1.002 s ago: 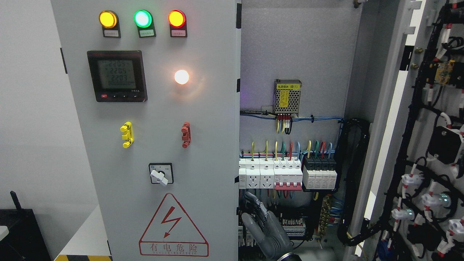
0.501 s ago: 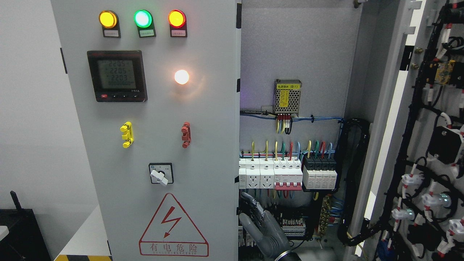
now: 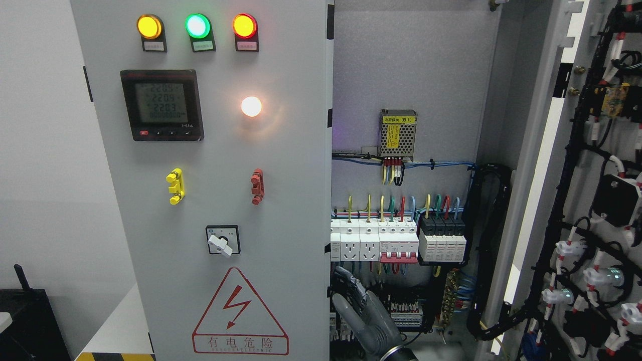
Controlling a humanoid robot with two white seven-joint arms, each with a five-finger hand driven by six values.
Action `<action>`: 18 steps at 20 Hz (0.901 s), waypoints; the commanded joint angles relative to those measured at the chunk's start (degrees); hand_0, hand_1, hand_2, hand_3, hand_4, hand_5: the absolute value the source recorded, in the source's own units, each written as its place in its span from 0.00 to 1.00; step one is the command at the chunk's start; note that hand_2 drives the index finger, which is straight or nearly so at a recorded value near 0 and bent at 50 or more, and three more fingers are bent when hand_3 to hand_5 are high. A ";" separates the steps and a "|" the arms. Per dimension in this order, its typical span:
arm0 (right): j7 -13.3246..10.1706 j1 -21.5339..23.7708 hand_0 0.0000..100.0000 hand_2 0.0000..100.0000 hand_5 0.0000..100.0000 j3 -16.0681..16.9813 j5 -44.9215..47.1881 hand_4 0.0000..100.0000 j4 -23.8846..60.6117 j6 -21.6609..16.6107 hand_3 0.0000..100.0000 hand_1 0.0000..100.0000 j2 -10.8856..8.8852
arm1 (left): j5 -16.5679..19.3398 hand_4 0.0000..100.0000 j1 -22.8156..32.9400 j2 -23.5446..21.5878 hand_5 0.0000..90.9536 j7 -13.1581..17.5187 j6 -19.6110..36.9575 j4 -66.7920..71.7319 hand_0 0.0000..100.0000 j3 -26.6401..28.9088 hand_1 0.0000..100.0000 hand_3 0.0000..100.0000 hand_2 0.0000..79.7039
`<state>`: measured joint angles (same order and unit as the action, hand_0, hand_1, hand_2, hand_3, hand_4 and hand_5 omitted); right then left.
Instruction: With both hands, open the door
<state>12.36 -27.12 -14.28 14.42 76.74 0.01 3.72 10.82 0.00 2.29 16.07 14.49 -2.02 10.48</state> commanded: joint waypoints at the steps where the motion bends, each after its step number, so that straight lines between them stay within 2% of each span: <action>1: 0.03 -0.30 0.12 0.00 0.00 -0.05 2.28 0.00 -1.24 0.16 0.00 0.39 -0.11 | -0.01 0.00 1.50 0.00 0.00 0.01 0.01 0.00 0.12 -0.02 0.39 0.00 0.00; 18: 0.30 -2.50 0.12 0.00 0.00 -0.14 2.54 0.00 -2.47 0.16 0.00 0.39 -0.29 | -0.01 0.00 1.58 0.00 0.00 0.01 0.01 0.00 0.12 -0.02 0.39 0.00 0.00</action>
<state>12.53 -29.01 -14.32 16.75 75.00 0.18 3.51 10.82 0.00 2.29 16.08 14.49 -2.02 10.48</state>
